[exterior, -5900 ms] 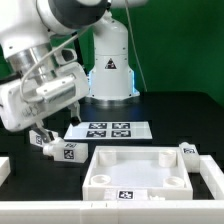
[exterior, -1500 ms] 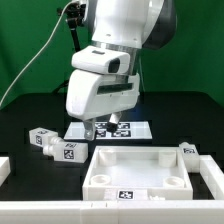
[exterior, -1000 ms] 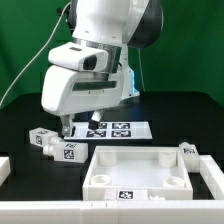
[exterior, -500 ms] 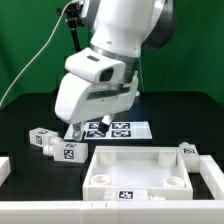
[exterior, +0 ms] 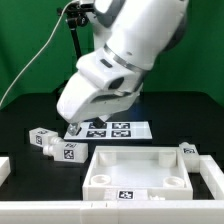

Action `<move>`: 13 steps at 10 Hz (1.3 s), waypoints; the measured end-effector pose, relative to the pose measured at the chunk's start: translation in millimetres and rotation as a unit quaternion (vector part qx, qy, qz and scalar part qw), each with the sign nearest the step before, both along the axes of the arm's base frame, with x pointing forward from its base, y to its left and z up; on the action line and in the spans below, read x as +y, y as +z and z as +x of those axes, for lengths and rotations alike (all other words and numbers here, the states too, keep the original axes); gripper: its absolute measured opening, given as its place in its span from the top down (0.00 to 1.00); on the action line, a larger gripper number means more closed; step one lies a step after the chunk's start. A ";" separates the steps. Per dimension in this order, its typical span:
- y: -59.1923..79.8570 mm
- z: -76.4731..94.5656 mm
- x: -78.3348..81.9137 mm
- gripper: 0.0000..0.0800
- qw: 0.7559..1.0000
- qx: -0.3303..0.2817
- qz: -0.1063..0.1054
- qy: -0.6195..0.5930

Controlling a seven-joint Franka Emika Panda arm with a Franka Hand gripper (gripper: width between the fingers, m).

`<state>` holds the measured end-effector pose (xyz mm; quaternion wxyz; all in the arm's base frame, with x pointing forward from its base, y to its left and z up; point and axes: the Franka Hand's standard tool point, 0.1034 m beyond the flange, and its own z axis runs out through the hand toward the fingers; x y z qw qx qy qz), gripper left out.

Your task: Assemble one leg

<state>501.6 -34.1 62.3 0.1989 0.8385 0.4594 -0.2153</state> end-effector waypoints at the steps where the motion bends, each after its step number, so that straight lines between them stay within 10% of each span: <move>1: -2.4 -1.4 1.2 0.19 1.000 0.014 -0.017 -0.003; 4: -4.1 -2.5 -6.9 0.19 0.994 0.061 -0.089 -0.006; 13: -6.3 -0.6 -3.9 0.19 0.989 0.113 -0.073 0.061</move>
Offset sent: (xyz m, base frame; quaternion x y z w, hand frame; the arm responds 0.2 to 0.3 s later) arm 0.0102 -0.0534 0.0205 -0.0993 -0.1638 -0.0384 0.9807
